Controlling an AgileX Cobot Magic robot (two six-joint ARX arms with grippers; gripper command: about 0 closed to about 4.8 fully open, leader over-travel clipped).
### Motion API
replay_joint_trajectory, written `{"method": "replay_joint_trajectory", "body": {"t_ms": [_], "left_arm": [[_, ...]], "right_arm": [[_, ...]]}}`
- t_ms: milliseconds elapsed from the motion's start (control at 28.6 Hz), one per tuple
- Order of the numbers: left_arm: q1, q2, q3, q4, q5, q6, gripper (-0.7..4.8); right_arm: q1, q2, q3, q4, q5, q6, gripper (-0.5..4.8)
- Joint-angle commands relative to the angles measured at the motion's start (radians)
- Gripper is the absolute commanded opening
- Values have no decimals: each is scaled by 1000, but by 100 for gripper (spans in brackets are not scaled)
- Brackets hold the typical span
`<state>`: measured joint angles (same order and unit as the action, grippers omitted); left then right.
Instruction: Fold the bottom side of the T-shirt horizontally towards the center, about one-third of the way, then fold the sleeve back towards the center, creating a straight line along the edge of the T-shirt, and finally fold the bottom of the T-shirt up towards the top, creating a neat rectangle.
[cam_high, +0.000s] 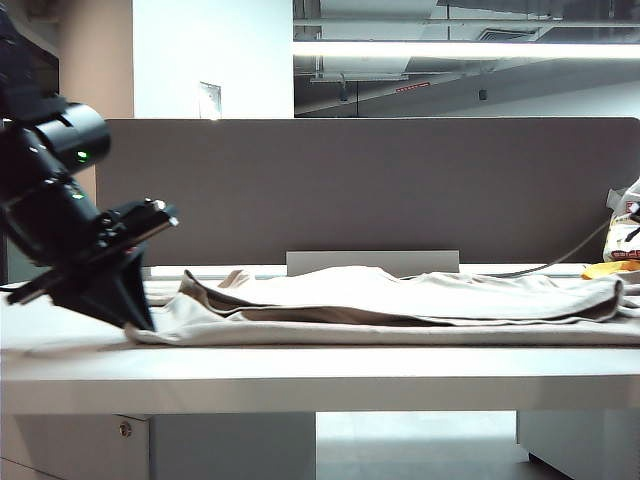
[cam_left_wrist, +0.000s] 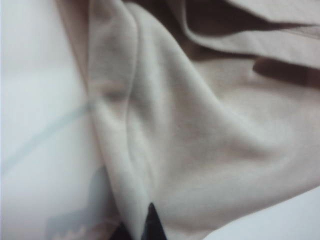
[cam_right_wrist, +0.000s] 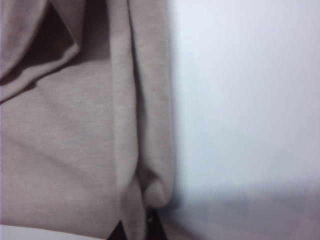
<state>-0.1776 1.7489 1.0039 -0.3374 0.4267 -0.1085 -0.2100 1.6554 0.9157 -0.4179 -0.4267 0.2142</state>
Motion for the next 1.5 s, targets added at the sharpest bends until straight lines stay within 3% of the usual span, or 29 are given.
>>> {"method": "replay_joint_trajectory", "body": {"t_ms": [35,490,839,874,909,1014,1119,1294,1504], "left_arm": [[1,-91,-69,-19,-3,3,-6],[-10,-391,-342,-55,30,-42,-6],[-10,-451,-459,-34,22,-49,-6],[-10,-451,-459,-26,24,-49,-5],[-10,-451,-459,-19,24,-49,2],[-10,-451,-459,3,23,-54,148],[-8,-451,-458,15,20,-64,254],[-5,-451,-456,35,-29,-65,351],[-4,-451,-392,23,-137,-67,352]], "right_arm": [[-10,-65,-69,9,1,-5,-1],[-11,-301,-270,-36,-7,-5,-1],[-10,-389,-290,-93,-27,-5,2],[-10,-388,-290,-102,-29,-5,19],[-10,-388,-290,-110,-27,-6,71],[-9,-388,-290,-122,-28,-5,259],[-9,-388,-290,-127,-29,-5,366],[-10,-390,-285,-87,-27,-5,424],[-11,-388,-252,36,5,80,421]]}}
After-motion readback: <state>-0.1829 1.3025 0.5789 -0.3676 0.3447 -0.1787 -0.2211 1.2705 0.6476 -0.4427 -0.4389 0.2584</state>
